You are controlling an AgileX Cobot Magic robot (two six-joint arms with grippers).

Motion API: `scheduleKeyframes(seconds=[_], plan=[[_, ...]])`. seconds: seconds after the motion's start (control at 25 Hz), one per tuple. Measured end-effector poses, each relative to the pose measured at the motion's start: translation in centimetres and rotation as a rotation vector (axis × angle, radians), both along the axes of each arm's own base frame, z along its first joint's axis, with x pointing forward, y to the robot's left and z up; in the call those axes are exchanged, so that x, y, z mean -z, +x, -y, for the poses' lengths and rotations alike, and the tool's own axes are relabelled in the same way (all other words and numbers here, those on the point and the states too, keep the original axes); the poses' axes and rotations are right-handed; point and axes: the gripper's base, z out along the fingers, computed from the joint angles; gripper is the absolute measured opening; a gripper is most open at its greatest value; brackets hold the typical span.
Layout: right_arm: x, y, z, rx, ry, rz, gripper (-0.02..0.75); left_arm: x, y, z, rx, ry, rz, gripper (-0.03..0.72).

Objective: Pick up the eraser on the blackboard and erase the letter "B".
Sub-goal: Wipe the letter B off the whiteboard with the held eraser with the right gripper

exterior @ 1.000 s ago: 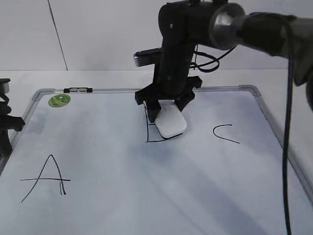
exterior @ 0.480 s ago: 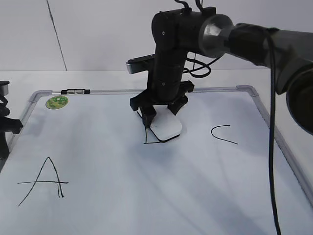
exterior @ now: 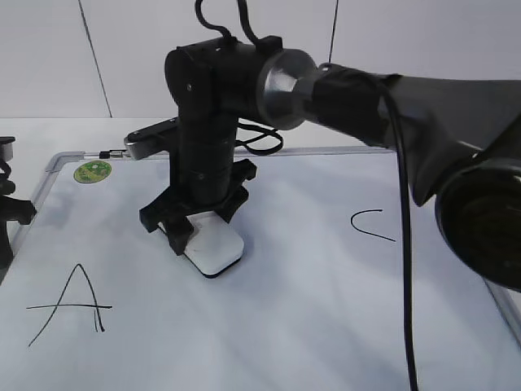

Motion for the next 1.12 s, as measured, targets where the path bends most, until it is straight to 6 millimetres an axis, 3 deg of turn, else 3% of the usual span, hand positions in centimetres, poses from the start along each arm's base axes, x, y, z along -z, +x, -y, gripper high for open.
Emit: scheduleKeyframes(seconds=[0.36, 0.64, 0.72, 1.12], plan=[[0.0, 0.3, 0.3, 0.037, -0.03, 0.028, 0.51, 0.0, 0.0, 0.0, -0.003, -0.005, -0.004, 0.037], [0.0, 1.8, 1.9, 0.173, 0.013, -0.021, 0.509, 0.0, 0.0, 0.1, -0.006, -0.008, -0.004, 0.036], [0.0, 2.5, 2.8, 0.213, 0.02, -0.024, 0.509, 0.0, 0.0, 0.1, -0.008, -0.011, -0.004, 0.036], [-0.1, 8.3, 11.2, 0.473, 0.025, -0.016, 0.509, 0.0, 0.0, 0.1, -0.012, -0.016, -0.004, 0.036]])
